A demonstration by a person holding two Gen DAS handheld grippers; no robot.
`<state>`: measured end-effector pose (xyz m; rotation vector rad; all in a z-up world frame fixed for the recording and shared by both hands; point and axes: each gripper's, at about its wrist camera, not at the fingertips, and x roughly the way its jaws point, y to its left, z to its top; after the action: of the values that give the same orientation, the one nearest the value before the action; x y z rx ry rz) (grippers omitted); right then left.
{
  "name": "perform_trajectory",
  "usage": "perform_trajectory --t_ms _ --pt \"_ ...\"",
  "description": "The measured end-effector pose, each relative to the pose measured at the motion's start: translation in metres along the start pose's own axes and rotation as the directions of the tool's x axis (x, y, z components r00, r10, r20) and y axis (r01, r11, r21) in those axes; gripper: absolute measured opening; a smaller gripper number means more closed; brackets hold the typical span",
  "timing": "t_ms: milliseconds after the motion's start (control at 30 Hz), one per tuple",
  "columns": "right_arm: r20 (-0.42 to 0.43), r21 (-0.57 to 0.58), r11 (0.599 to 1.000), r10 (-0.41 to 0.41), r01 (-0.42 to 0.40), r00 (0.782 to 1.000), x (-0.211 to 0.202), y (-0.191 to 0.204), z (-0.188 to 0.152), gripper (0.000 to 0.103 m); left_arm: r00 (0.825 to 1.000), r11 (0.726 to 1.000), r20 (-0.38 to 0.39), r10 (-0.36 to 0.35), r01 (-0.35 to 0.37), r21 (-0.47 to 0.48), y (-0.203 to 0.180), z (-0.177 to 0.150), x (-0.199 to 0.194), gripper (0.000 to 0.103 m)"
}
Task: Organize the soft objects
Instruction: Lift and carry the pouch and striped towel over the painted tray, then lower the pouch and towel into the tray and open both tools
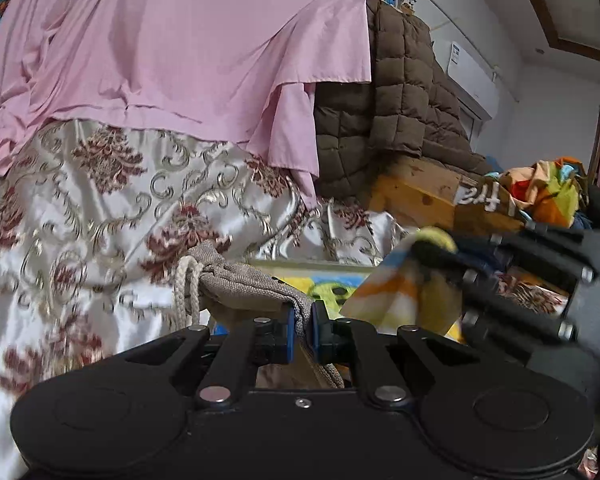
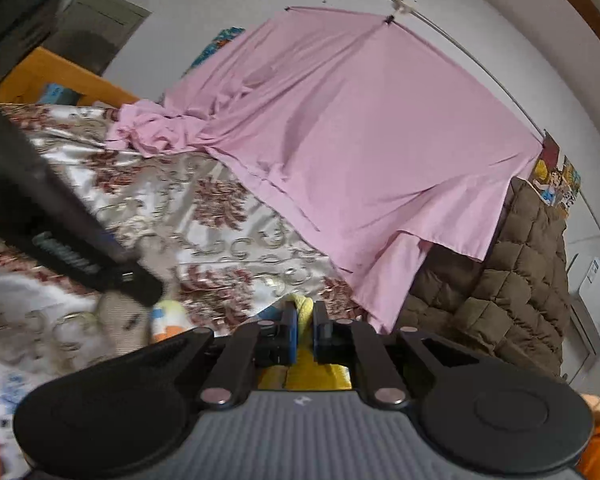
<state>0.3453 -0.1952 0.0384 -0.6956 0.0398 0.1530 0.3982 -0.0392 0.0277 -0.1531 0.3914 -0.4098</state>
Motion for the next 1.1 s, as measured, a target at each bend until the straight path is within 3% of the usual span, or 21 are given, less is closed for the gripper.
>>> perform_trajectory --t_ms 133,433,800,1100 --pt "-0.022 0.008 1.0 -0.018 0.018 1.0 0.032 -0.023 0.001 0.008 1.0 1.0 0.003 0.005 -0.005 0.015 0.004 0.013 0.027 0.009" --pt "-0.104 0.096 0.993 -0.058 0.068 0.993 0.082 -0.066 -0.019 0.008 0.999 0.989 -0.032 0.014 -0.01 0.144 -0.018 0.023 0.084 0.009" --pt "-0.211 0.191 0.979 -0.024 0.066 0.977 0.088 -0.079 -0.061 0.008 0.995 0.987 -0.098 -0.001 0.016 0.158 -0.048 0.005 0.127 0.009" --pt "-0.287 0.204 0.978 0.015 0.045 0.958 0.082 -0.07 -0.085 0.008 0.986 0.993 -0.167 0.012 0.009 0.121 -0.046 -0.006 0.139 0.01"
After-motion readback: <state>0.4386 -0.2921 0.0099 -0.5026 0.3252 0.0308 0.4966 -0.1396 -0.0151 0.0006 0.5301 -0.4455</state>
